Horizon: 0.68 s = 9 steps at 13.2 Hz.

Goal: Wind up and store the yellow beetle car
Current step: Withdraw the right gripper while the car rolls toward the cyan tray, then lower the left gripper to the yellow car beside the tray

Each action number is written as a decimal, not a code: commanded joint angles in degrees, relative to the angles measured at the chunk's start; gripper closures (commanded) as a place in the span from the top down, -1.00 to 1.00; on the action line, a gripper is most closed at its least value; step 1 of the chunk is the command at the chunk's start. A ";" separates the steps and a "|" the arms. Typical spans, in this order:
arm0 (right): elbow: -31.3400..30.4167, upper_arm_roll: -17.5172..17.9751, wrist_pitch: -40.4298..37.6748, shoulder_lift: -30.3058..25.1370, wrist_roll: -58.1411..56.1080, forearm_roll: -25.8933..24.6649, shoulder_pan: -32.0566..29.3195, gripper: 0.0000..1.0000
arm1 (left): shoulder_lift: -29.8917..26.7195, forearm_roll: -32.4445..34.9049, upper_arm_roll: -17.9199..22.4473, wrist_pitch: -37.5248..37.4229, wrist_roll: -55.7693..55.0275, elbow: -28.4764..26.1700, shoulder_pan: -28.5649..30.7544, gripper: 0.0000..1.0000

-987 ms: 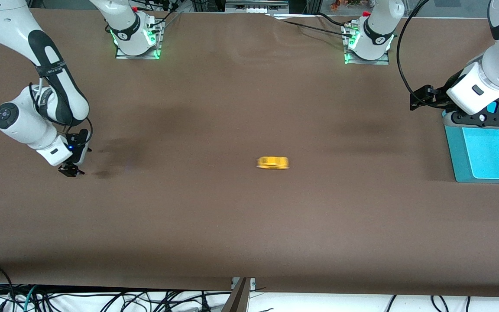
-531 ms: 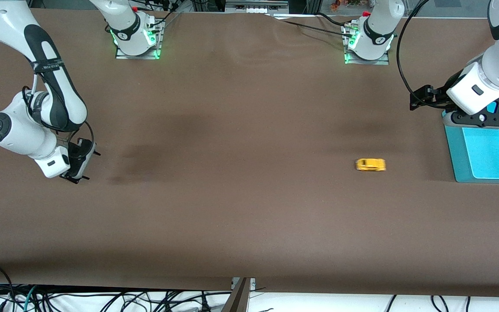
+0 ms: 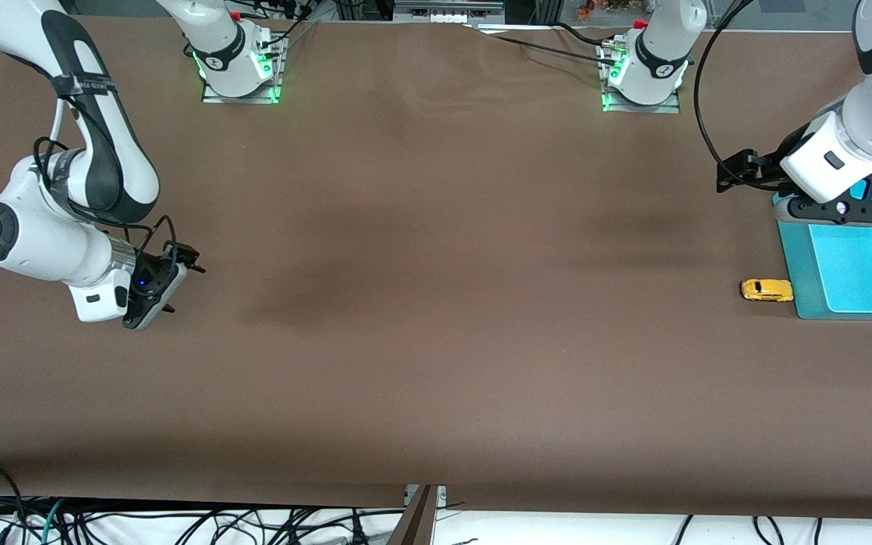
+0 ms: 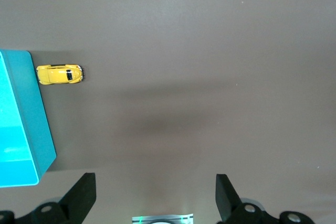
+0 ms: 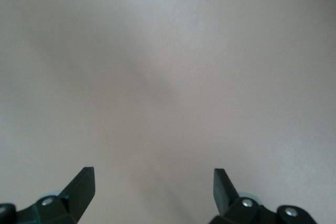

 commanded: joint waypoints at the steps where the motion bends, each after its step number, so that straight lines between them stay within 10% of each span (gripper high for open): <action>1: 7.13 0.01 -8.34 -0.09 14.41 -0.12 3.43 1.00 | 3.69 -0.12 0.14 -0.32 7.85 0.72 2.70 1.00; 9: 17.00 -0.34 -27.33 -8.16 45.59 -0.47 6.52 1.00 | 9.59 9.45 0.14 14.66 28.06 -10.77 8.85 1.00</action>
